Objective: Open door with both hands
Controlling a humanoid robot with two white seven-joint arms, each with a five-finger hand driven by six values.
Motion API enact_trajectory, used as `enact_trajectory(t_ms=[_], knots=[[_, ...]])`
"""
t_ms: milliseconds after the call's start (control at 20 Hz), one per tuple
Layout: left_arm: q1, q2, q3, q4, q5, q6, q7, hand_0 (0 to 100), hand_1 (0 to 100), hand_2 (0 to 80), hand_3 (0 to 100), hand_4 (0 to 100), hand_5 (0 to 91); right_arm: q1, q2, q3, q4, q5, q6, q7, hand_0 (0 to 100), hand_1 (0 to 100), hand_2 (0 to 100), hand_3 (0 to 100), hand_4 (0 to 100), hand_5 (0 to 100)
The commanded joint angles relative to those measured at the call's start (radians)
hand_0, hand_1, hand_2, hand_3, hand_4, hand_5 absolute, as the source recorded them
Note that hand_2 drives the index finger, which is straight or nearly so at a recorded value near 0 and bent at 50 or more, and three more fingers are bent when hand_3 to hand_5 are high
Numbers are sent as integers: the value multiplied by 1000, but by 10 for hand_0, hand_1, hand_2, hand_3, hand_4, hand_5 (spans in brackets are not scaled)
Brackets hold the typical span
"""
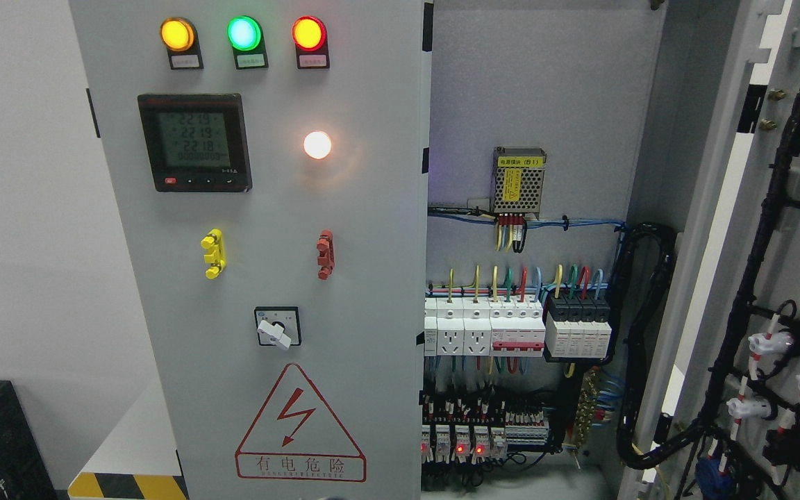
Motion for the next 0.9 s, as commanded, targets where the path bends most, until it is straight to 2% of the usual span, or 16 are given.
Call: enact_trajectory(t_ms=[0, 150, 300, 501, 651, 851], knots=[[389, 337, -14, -71, -201, -72, 5, 838, 212, 0, 0, 0, 0, 0, 0, 0, 0, 1, 0, 1, 0, 0, 0, 0, 0, 0], [541, 349, -14, 69, -230, -152, 5, 838, 212, 0, 0, 0, 0, 0, 0, 0, 0, 1, 0, 1, 0, 0, 0, 0, 0, 0], [667, 291, -6, 274, -258, -227, 5, 837, 213, 0, 0, 0, 0, 0, 0, 0, 0, -1, 0, 1, 0, 0, 0, 0, 0, 0], [830, 132, 106, 588, -263, -238, 0, 837, 213, 0, 0, 0, 0, 0, 0, 0, 0, 1, 0, 1, 0, 0, 0, 0, 0, 0], [849, -11, 138, 892, -252, -238, -4, 837, 213, 0, 0, 0, 0, 0, 0, 0, 0, 1, 0, 1, 0, 0, 0, 0, 0, 0], [887, -281, 307, 1340, -273, -241, -4, 837, 213, 0, 0, 0, 0, 0, 0, 0, 0, -1, 0, 1, 0, 0, 0, 0, 0, 0]])
